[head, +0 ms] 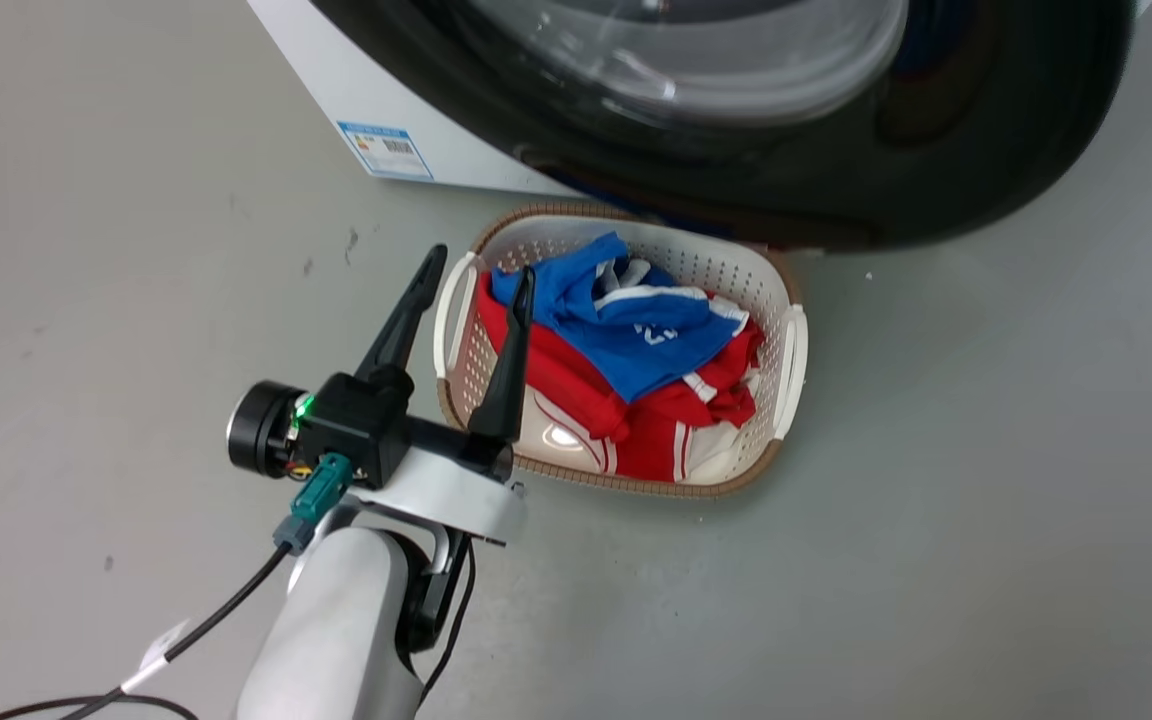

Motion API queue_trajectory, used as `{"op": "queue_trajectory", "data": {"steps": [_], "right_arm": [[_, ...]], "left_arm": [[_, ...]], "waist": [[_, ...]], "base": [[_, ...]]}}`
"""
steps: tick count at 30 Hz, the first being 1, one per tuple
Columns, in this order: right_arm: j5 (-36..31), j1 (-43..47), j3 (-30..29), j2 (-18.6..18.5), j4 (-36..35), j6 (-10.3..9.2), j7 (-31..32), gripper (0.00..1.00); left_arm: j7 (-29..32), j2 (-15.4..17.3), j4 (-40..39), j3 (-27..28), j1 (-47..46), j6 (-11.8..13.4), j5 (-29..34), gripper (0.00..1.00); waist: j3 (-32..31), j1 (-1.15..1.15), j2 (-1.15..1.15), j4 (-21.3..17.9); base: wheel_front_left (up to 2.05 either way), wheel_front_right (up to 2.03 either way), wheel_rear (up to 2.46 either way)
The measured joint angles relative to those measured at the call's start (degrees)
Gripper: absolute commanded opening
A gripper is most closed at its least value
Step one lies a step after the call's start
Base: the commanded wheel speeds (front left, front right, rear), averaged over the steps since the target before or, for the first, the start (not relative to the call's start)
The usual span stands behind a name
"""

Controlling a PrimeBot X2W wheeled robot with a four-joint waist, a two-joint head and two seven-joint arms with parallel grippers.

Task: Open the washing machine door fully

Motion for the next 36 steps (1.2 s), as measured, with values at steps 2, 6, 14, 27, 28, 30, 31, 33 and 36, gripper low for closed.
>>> {"op": "queue_trajectory", "data": {"steps": [2,6,14,27,28,30,31,33,36], "right_arm": [[0.5,2.6,0.0,0.2,-1.4,0.00,0.7,0.00],[2.2,8.0,-0.5,0.9,-4.0,0.00,2.2,0.00],[5.8,20.2,-2.3,2.9,-10.6,0.00,3.3,0.00],[10.0,35.0,-4.3,7.9,-20.1,0.00,3.7,0.00],[10.0,36.0,-4.2,8.4,-20.8,0.00,3.7,0.00],[10.5,37.9,-4.2,9.1,-22.2,0.00,4.2,0.00],[10.6,38.8,-4.3,9.4,-23.0,0.00,4.2,0.00],[11.1,40.5,-4.5,10.0,-24.1,0.00,4.2,0.00],[11.4,43.3,-4.5,11.0,-25.7,0.00,4.2,0.00]], "left_arm": [[0.0,0.0,0.5,-0.2,0.9,0.0,0.0,1.00],[0.0,0.0,1.5,-0.8,3.0,-0.3,0.0,1.00],[0.0,0.0,3.7,-1.5,7.1,-1.2,0.2,1.00],[0.0,0.4,5.0,-0.1,11.2,-2.2,0.7,1.00],[0.0,0.4,5.1,-0.1,11.4,-2.2,0.7,1.00],[0.0,0.4,5.2,-0.1,11.9,-2.3,0.9,1.00],[0.0,0.4,5.3,-0.1,12.0,-2.5,1.0,1.00],[0.0,0.4,5.4,-0.1,12.2,-2.6,1.0,1.00],[0.0,0.4,5.8,-0.2,12.8,-2.7,1.1,1.00]], "waist": [[-1.4,0.00,0.00,0.0],[-4.5,0.00,0.00,0.1],[-11.0,0.00,0.00,0.6],[-17.7,-0.01,0.00,1.7],[-17.9,-0.01,0.00,1.8],[-18.3,-0.01,0.00,1.9],[-18.5,-0.01,0.00,2.0],[-18.9,-0.01,0.00,2.1],[-19.5,-0.01,0.00,2.3]], "base": [[0.00,0.00,0.00],[0.00,0.00,0.00],[0.00,0.00,0.00],[0.00,0.00,0.00],[0.00,0.00,0.00],[0.00,0.00,0.00],[0.00,0.00,0.00],[0.00,0.00,0.00],[0.00,0.00,0.00]]}}
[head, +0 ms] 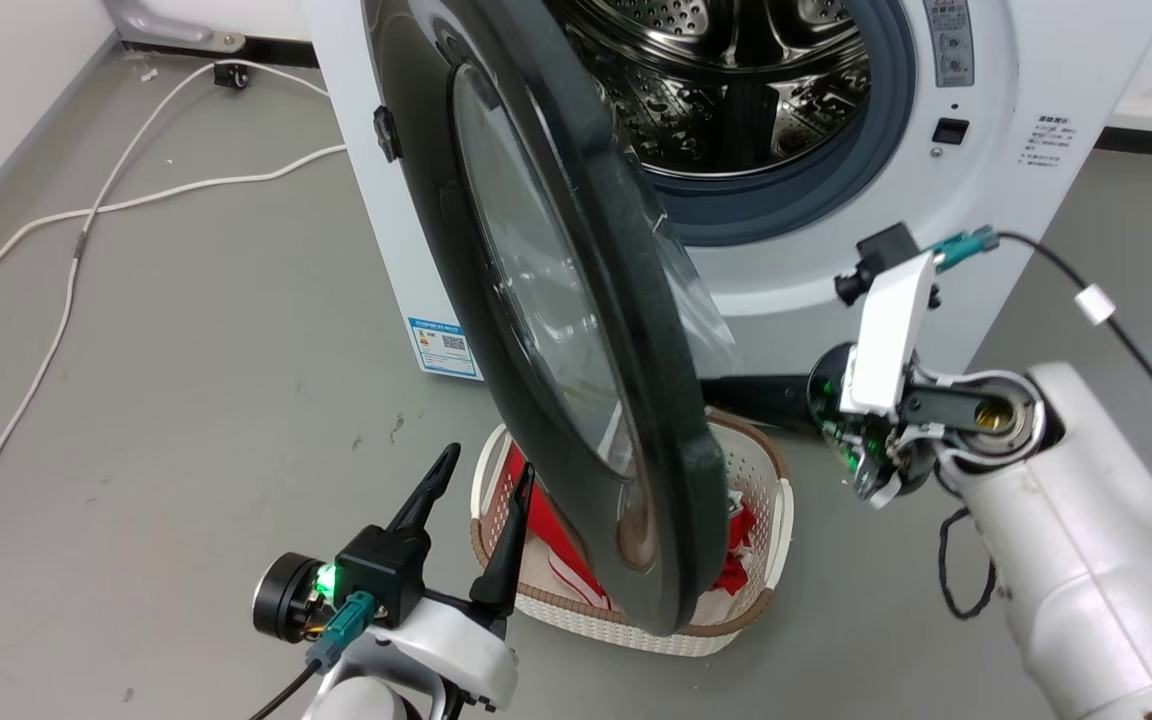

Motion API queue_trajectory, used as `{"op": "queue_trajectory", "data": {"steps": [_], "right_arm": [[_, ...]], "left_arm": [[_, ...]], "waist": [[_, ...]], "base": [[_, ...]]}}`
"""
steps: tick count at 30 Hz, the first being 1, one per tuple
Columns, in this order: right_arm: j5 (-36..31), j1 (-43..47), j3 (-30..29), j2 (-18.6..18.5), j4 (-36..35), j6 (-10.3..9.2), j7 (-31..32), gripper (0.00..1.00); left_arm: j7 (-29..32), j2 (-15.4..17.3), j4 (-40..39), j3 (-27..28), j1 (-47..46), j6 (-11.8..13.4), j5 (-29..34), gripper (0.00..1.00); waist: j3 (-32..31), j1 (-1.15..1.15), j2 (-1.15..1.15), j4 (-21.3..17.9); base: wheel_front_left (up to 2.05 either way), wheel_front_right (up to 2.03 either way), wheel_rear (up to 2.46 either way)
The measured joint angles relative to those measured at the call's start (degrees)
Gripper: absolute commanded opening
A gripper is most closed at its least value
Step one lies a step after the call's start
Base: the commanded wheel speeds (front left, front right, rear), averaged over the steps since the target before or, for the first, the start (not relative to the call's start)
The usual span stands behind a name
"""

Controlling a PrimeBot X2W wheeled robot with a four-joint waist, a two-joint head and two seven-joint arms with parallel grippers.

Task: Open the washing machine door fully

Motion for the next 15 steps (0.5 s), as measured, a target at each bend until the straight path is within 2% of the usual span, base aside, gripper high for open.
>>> {"op": "queue_trajectory", "data": {"steps": [10,15], "right_arm": [[1.5,7.3,-3.7,1.3,-3.9,0.00,-5.7,0.00],[2.1,11.4,-7.7,1.4,-7.0,0.00,-12.0,0.00]], "left_arm": [[0.0,0.1,0.7,0.2,1.2,-0.3,-0.1,1.00],[0.0,0.2,1.0,0.4,1.8,-0.4,-0.4,1.00]], "waist": [[-2.0,0.00,0.00,-0.3],[-3.2,0.00,0.00,-1.2]], "base": [[0.00,0.00,0.00],[0.00,0.00,0.00]]}}
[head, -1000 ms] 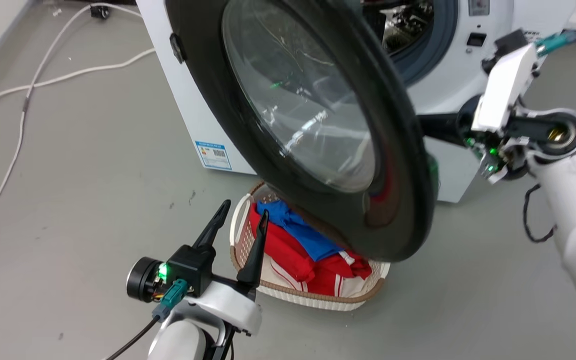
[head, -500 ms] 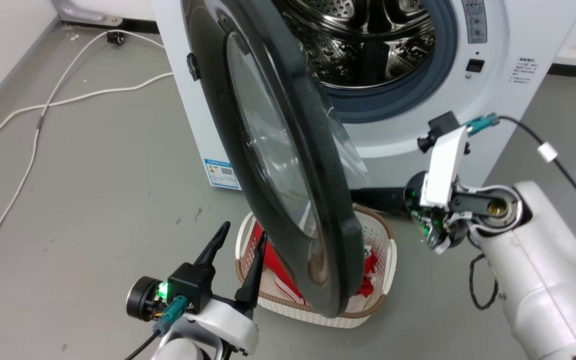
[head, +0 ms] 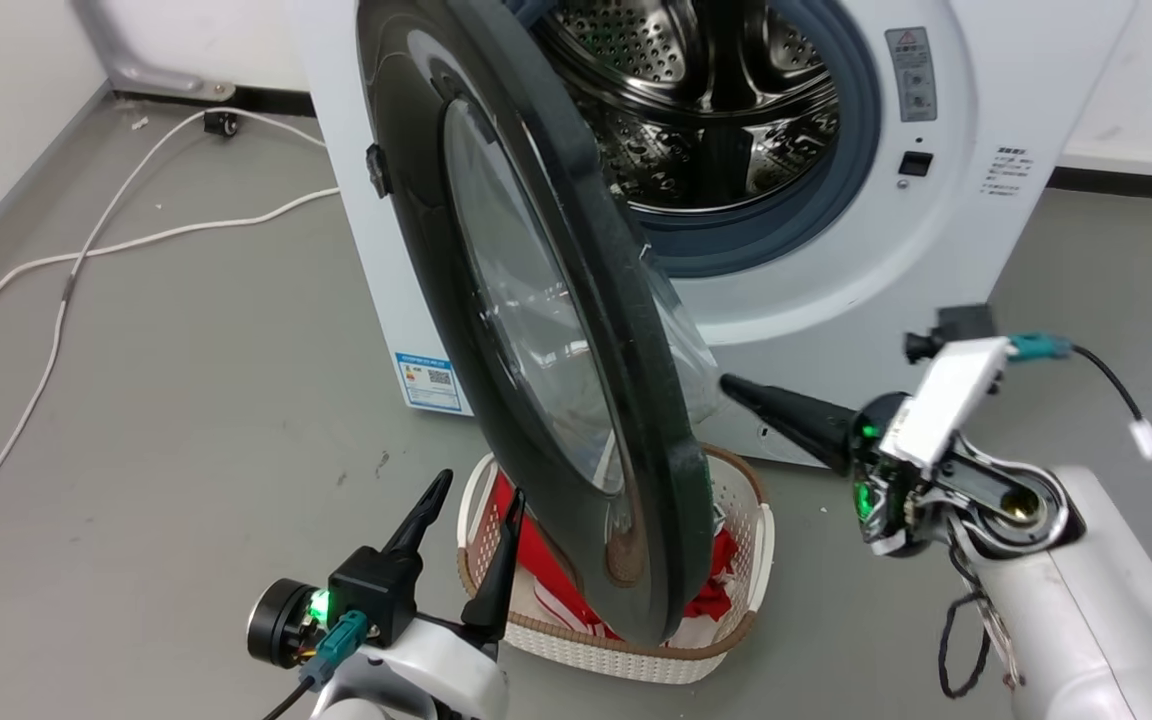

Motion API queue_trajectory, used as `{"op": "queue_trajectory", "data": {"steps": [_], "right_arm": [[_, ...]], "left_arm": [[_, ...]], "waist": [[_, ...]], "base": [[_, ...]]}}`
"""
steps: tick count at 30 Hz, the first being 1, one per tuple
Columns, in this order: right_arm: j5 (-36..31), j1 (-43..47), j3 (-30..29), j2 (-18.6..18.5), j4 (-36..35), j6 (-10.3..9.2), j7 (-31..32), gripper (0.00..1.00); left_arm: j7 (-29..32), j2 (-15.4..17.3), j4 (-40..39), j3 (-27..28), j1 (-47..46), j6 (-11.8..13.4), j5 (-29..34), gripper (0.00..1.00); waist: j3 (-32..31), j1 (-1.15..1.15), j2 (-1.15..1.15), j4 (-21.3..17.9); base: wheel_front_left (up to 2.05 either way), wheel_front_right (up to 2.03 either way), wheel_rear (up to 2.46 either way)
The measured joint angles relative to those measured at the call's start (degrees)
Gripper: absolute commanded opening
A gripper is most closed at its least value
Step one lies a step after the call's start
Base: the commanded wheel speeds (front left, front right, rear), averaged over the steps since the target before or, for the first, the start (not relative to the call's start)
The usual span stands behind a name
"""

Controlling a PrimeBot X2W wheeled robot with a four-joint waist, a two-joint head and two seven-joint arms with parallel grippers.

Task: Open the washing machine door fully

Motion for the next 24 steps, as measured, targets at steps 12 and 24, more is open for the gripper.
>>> {"op": "queue_trajectory", "data": {"steps": [12,24], "right_arm": [[-0.4,14.4,-10.3,-0.8,-10.6,0.00,-16.7,0.00],[-8.4,29.6,-16.1,-0.6,-24.4,0.00,-28.8,1.00]], "left_arm": [[0.0,0.7,0.1,1.9,1.3,0.4,-0.7,1.00],[0.0,1.4,-0.4,5.0,3.3,2.1,-1.7,1.00]], "waist": [[-1.3,0.00,0.00,-3.9],[-2.6,0.00,0.00,-8.3]], "base": [[0.00,0.00,0.00],[0.00,0.00,0.00]]}}
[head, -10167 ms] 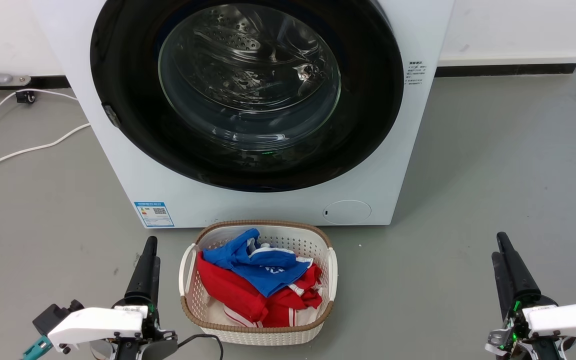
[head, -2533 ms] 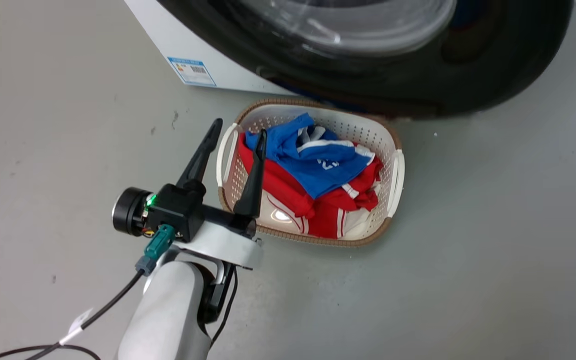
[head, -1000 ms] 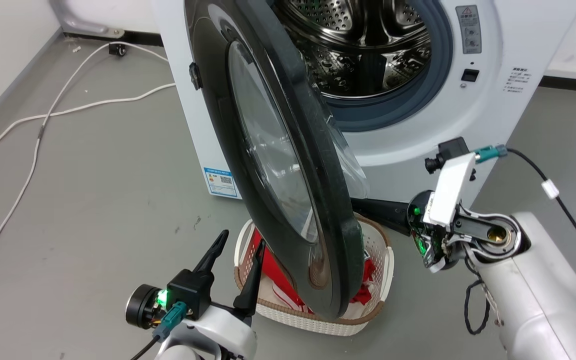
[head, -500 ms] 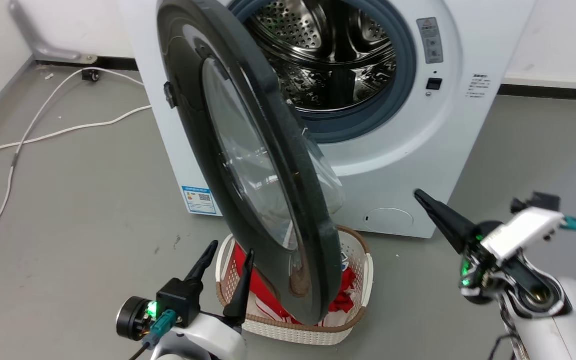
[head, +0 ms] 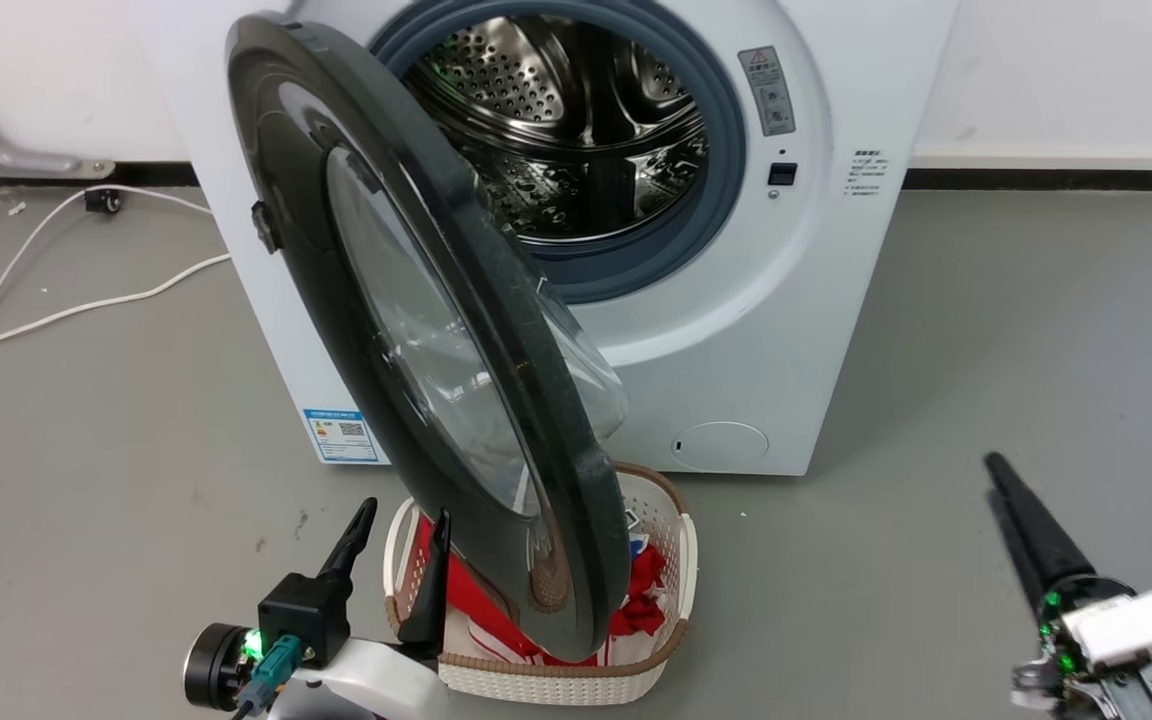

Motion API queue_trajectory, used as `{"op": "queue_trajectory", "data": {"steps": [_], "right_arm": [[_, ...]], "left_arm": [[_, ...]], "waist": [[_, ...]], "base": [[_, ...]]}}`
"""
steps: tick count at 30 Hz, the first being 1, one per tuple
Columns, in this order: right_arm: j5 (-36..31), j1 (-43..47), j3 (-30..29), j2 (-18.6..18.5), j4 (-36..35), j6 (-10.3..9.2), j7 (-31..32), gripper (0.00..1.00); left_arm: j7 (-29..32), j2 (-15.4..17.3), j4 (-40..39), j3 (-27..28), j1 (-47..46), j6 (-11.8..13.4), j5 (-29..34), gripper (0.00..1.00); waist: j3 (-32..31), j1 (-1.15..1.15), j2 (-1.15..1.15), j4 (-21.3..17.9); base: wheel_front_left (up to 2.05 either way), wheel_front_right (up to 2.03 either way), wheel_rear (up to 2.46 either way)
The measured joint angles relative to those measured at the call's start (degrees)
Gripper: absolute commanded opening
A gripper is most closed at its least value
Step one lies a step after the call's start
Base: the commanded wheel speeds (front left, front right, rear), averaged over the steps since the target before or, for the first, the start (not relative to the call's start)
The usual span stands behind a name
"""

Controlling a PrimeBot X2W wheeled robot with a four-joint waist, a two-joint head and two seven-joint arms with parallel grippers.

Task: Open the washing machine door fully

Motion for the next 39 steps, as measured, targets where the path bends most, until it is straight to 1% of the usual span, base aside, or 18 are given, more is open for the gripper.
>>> {"op": "queue_trajectory", "data": {"steps": [1,5,9,10,13,16,19,20,23,27,38,39], "right_arm": [[-1.8,0.8,-0.7,0.1,-0.8,0.00,-1.7,1.00],[-13.7,2.9,-3.0,-0.4,-4.5,0.00,-8.7,1.00],[-34.3,5.0,-4.4,-3.0,-9.3,0.00,-14.6,1.00],[-39.1,5.5,-4.7,-3.0,-10.4,0.00,-15.4,1.00],[-50.8,7.0,-5.1,-2.4,-13.7,0.01,-16.2,1.00],[-57.8,8.5,-5.2,-1.1,-15.7,0.01,-16.1,1.00],[-62.4,10.7,-4.9,-0.3,-16.6,0.01,-16.6,1.00],[-64.9,11.9,-4.1,-0.1,-16.7,0.01,-17.0,1.00],[-67.3,13.4,-2.2,0.3,-16.3,0.01,-17.7,1.00],[-67.9,13.7,-0.6,1.1,-15.4,0.02,-18.4,1.00],[-68.9,13.4,0.2,1.7,-14.8,0.02,-19.0,1.00],[-68.9,13.3,0.4,1.7,-14.8,0.02,-18.9,1.00]], "left_arm": [[0.0,0.0,0.0,0.0,0.0,0.1,0.0,1.00],[0.0,-0.1,0.0,0.3,0.2,0.3,-0.4,1.00],[0.0,0.0,0.0,0.6,0.4,0.5,-0.5,1.00],[0.0,0.0,0.1,0.6,0.4,0.5,-0.5,1.00],[0.0,0.1,0.0,0.6,0.4,0.8,-0.5,1.00],[0.0,0.4,-0.1,0.6,0.5,0.8,-0.5,1.00],[0.0,0.7,0.0,0.5,0.5,0.8,-0.4,1.00],[0.0,0.9,0.1,0.5,0.5,0.8,-0.4,1.00],[0.0,1.2,0.4,0.2,0.5,0.8,-0.4,1.00],[0.0,1.5,0.7,0.0,0.9,0.8,-0.5,1.00],[0.3,2.0,0.4,-0.1,1.0,1.3,-1.1,1.00],[0.3,2.0,0.3,-0.1,1.0,1.3,-1.2,0.56]], "waist": [[0.0,0.00,0.00,-0.2],[-0.2,0.00,0.00,-0.8],[-0.3,0.00,0.00,-1.2],[-0.3,0.00,0.00,-1.2],[-0.4,0.00,0.00,-1.3],[-0.4,0.00,0.00,-1.5],[-0.5,0.00,0.00,-1.6],[-0.6,0.00,0.00,-1.7],[-0.8,0.00,0.00,-1.9],[-1.1,0.00,0.00,-2.3],[-1.0,0.00,0.00,-2.5],[-0.9,0.00,0.00,-2.6]], "base": [[0.00,0.00,0.00],[0.00,0.00,0.00],[0.00,0.00,0.00],[0.00,0.00,0.00],[0.00,0.00,0.00],[0.00,0.00,0.00],[0.00,0.00,0.00],[0.00,0.00,0.00],[0.00,0.00,0.00],[0.00,0.00,0.00],[0.00,0.00,0.00],[0.00,0.00,0.00]]}}
